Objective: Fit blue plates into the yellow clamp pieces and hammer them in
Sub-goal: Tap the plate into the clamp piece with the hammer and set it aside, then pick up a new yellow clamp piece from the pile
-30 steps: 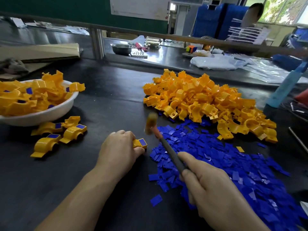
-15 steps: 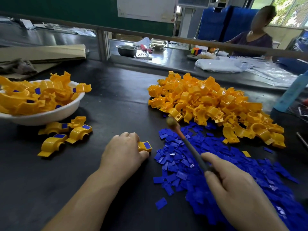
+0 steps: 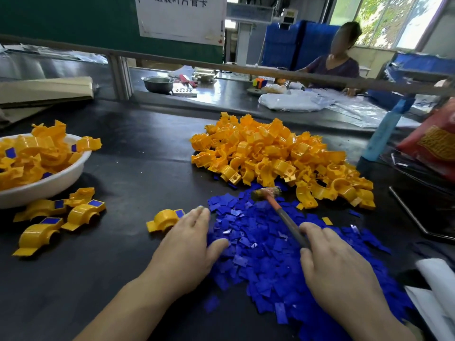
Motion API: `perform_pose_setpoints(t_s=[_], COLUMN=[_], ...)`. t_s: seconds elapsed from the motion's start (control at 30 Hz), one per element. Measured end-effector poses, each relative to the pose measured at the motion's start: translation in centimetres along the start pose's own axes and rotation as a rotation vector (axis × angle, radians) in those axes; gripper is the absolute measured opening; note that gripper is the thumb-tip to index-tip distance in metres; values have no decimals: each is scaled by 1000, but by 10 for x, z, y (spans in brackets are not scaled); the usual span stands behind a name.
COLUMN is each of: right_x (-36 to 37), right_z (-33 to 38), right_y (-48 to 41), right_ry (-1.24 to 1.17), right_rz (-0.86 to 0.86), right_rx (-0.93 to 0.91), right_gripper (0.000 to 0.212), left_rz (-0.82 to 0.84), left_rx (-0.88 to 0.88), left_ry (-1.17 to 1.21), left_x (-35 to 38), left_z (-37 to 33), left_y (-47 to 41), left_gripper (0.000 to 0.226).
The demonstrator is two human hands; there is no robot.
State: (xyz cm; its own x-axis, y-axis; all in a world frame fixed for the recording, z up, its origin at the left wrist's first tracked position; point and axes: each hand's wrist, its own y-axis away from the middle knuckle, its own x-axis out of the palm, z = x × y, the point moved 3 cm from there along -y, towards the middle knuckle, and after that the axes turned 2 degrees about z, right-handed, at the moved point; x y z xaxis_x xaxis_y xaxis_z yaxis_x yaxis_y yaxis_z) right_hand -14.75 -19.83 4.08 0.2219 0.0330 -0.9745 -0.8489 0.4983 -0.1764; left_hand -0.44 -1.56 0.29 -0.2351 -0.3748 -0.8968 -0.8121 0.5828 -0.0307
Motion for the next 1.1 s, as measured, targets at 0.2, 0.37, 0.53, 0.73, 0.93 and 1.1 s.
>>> perform_pose_setpoints(t_s=[0.2, 0.37, 0.53, 0.73, 0.93, 1.1], right_x=[-1, -1, -9, 13, 49, 46], right_z=[-11, -19, -37, -57, -63, -63], right_y=[-3, -9, -36, -121, -161, -148], right_ry=[-15, 8, -12, 120, 164, 72], right_rz=[76, 149, 58, 56, 258, 29], right_rx=[28, 39, 128, 153, 179, 112], right_gripper=[25, 18, 25, 53, 55, 26], left_rz=[-113, -147, -106, -54, -61, -75], left_rx=[-480, -585, -463, -328, -284, -261], left_ry=[-172, -141, -182, -273, -306, -303], left_x=[-32, -40, -28, -16, -10, -11], left_z=[51, 65, 48, 34, 34, 31], left_y=[-6, -5, -6, -6, -7, -5], left_gripper=[87, 83, 81, 73, 70, 67])
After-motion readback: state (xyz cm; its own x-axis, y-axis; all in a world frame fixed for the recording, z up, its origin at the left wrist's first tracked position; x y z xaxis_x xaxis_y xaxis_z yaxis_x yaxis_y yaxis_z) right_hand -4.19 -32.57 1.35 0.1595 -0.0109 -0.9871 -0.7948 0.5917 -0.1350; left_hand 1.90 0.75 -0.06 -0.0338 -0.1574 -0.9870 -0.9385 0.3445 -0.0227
